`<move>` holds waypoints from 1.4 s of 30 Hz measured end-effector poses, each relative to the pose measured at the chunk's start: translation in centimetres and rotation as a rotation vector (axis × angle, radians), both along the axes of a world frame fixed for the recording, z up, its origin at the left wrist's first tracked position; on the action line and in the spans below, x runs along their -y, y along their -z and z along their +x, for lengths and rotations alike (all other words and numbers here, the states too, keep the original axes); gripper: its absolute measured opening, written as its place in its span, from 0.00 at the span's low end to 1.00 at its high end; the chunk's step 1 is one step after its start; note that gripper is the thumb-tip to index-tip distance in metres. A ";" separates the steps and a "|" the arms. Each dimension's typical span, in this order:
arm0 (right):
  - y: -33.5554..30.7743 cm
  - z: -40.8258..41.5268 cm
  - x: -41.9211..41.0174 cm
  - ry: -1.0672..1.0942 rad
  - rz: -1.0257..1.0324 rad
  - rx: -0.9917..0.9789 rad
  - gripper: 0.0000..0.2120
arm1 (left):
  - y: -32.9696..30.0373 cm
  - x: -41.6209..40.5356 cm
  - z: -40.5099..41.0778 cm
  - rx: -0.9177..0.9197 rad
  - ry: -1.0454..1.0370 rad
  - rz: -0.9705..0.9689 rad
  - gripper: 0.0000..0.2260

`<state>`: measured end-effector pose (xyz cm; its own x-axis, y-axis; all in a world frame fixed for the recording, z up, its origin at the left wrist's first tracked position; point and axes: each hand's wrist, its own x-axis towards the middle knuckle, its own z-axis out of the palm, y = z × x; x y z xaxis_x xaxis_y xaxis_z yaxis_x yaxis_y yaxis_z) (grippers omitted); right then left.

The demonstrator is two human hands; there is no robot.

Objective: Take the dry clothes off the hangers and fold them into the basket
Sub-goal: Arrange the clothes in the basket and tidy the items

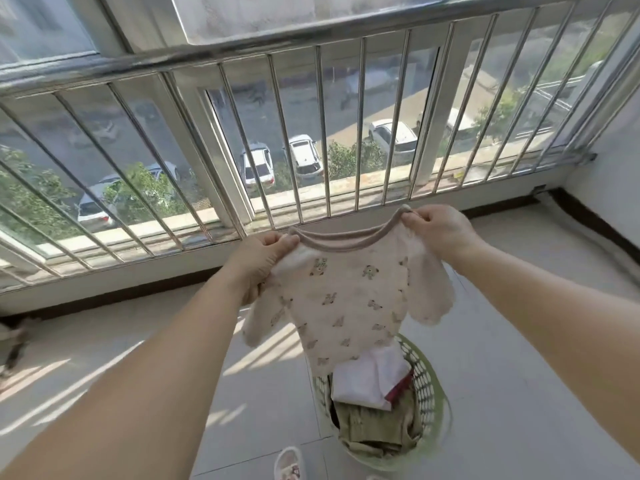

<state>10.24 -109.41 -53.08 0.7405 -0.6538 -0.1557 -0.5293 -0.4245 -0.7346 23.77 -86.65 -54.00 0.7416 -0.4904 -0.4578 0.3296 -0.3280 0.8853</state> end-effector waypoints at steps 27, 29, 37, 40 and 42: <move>0.7 -0.7 -7.8 -0.365 0.292 0.092 0.11 | -0.4 2.5 -7.6 0.256 0.016 0.030 0.08; -0.2 -0.6 -7.4 -0.400 0.273 0.073 0.11 | -0.7 2.4 -6.6 0.552 0.190 0.281 0.21; -2.0 -2.1 -4.5 -0.531 0.088 -0.102 0.07 | -0.7 3.3 -4.4 0.736 0.669 0.533 0.06; -1.3 -2.9 -3.3 -0.597 -0.185 -0.313 0.03 | -0.1 4.1 -4.8 0.784 0.729 0.571 0.13; -0.5 -3.4 -2.6 -0.608 -0.324 -0.397 0.04 | 0.5 4.7 -5.3 0.805 0.768 0.563 0.10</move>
